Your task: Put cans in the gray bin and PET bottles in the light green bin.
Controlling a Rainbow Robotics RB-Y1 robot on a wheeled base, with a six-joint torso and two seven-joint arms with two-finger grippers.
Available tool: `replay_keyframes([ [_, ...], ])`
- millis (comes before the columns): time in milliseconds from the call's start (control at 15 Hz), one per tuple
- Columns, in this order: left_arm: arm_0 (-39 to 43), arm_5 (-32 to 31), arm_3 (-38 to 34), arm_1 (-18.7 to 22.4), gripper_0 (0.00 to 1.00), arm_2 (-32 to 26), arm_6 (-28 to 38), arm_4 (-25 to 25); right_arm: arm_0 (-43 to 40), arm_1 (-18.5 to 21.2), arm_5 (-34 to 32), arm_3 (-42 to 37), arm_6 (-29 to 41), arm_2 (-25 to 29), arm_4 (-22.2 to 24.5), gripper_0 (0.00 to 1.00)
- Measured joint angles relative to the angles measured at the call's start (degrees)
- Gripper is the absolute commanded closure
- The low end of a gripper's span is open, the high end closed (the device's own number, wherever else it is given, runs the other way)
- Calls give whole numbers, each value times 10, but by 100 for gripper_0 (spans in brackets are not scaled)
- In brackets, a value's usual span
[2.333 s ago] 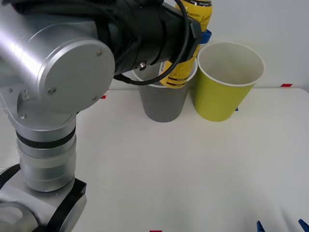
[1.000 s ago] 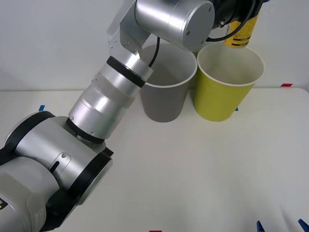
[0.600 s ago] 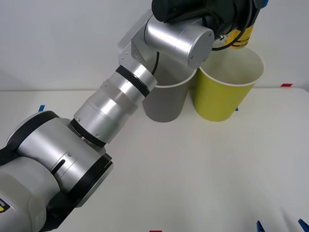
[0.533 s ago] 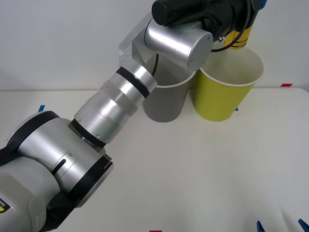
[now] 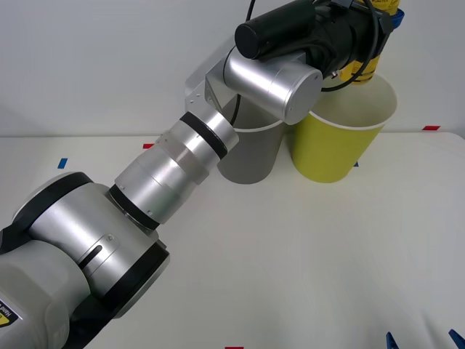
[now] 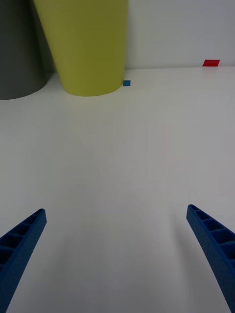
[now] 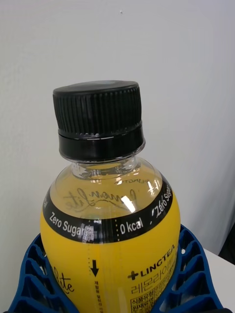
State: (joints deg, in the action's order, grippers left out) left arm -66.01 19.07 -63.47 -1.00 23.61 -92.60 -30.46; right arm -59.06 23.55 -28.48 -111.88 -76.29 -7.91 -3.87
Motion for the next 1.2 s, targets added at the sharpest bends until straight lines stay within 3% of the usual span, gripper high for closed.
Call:
replay_keyframes([
  [67, 2, -2, 0, 0, 56, 1, 0, 0, 0, 0, 0, 0, 0, 0, 0, 0],
  [133, 2, -2, 0, 0, 0, 1, -1, 0, 0, 0, 0, 0, 0, 0, 0, 0],
  [467, 1, 1, -4, 0, 0, -2, 5, -1, 0, 0, 0, 0, 0, 0, 0, 0],
  [600, 0, 40, -30, 0, 0, -7, 7, -2, 0, 0, 0, 0, 0, 0, 0, 0],
  [933, 13, 295, -224, 4, 0, -37, 7, -3, 0, 0, 0, 0, 0, 0, 0, 0],
  [1200, 171, 343, -426, 55, 0, -47, 2, -5, 0, 0, 0, 0, 0, 0, 0, 0],
])
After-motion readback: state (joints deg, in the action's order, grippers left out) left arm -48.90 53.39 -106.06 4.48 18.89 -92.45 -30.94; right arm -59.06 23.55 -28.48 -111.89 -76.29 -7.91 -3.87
